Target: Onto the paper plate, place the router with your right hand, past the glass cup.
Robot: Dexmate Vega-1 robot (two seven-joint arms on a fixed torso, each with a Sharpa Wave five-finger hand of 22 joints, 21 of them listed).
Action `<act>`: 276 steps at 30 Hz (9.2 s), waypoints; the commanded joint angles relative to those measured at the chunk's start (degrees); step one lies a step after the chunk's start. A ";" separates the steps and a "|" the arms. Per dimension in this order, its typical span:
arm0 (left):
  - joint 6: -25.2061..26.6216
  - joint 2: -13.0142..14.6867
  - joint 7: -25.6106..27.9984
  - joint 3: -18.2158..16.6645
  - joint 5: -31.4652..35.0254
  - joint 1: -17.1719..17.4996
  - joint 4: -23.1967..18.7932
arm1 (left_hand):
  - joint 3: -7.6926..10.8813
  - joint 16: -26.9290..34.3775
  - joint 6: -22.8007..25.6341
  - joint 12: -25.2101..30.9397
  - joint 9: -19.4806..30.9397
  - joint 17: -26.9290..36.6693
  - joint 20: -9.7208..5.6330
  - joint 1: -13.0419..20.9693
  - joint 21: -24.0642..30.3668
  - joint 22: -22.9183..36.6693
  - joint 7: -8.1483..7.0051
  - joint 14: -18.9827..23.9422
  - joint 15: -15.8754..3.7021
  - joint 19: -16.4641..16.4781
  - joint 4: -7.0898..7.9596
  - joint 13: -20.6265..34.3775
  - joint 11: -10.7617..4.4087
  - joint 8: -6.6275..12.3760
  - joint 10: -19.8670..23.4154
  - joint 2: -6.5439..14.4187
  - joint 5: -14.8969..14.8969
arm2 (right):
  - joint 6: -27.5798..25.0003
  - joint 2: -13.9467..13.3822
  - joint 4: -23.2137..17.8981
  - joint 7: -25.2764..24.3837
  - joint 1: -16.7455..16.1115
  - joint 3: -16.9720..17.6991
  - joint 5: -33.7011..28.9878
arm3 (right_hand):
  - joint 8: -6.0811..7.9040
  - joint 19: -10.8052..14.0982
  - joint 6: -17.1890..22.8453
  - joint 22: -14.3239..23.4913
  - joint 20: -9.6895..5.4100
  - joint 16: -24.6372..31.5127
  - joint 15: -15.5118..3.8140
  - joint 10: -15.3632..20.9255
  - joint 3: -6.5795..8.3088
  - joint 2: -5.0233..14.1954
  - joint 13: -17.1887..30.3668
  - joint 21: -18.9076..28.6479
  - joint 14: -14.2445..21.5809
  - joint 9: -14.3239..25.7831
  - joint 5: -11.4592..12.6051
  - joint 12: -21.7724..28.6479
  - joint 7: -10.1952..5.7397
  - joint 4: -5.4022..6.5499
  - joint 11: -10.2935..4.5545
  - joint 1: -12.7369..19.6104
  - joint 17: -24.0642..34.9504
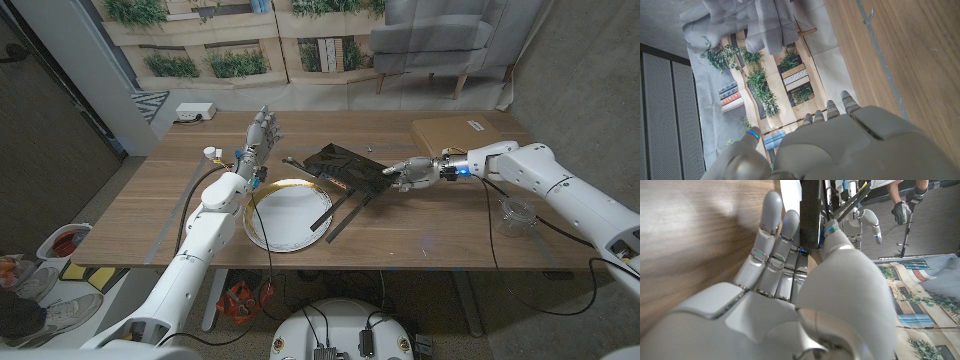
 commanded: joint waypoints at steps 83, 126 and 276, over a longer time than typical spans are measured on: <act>-0.75 -0.39 -1.09 -0.71 0.03 -2.38 3.64 | -0.17 0.36 -8.08 0.33 0.23 0.30 0.37 0.03 -0.30 0.09 0.27 -12.27 0.09 -4.46 0.15 0.20 -0.07 0.16 -13.14 6.60 0.30 | 2.50 12.10 4.92 5.04 7.42 -10.90 -10.59 | -1.69 -6.16 4.97 -5.38 -3.95 -2.47 -8.67 8.41 1.44 11.30 0.13 8.23 9.42 0.41 0.40 -2.03 3.22 -0.13 0.47 11.64 0.01; -1.11 -1.72 -2.18 0.22 1.30 -6.10 8.31 | -0.17 0.34 -8.12 0.30 0.23 0.30 0.42 0.02 -0.40 0.11 0.32 -12.35 0.18 -4.45 0.16 0.20 -0.09 0.17 -13.28 6.62 0.31 | 3.47 13.74 6.67 2.49 8.86 -13.52 -16.32 | -2.21 -7.82 5.31 -9.41 -3.97 -4.07 -8.58 8.84 1.18 11.31 0.17 12.69 9.69 -0.27 0.32 -3.09 3.16 -0.05 0.52 11.47 -1.73; -0.33 -0.82 -4.23 0.40 0.94 -5.34 5.95 | -0.39 0.36 -8.10 0.31 0.23 0.30 0.36 -0.01 -0.71 0.14 0.13 -12.36 0.05 -4.35 0.16 0.19 -0.16 0.18 -13.31 6.58 0.37 | 11.43 5.04 -4.80 -7.46 1.26 -3.22 -11.60 | -2.21 -46.29 -33.24 -16.89 13.65 -32.08 11.27 -40.27 -14.53 4.77 -12.81 -27.67 -54.74 -10.21 5.96 -25.38 -0.30 2.79 4.02 -13.09 -34.54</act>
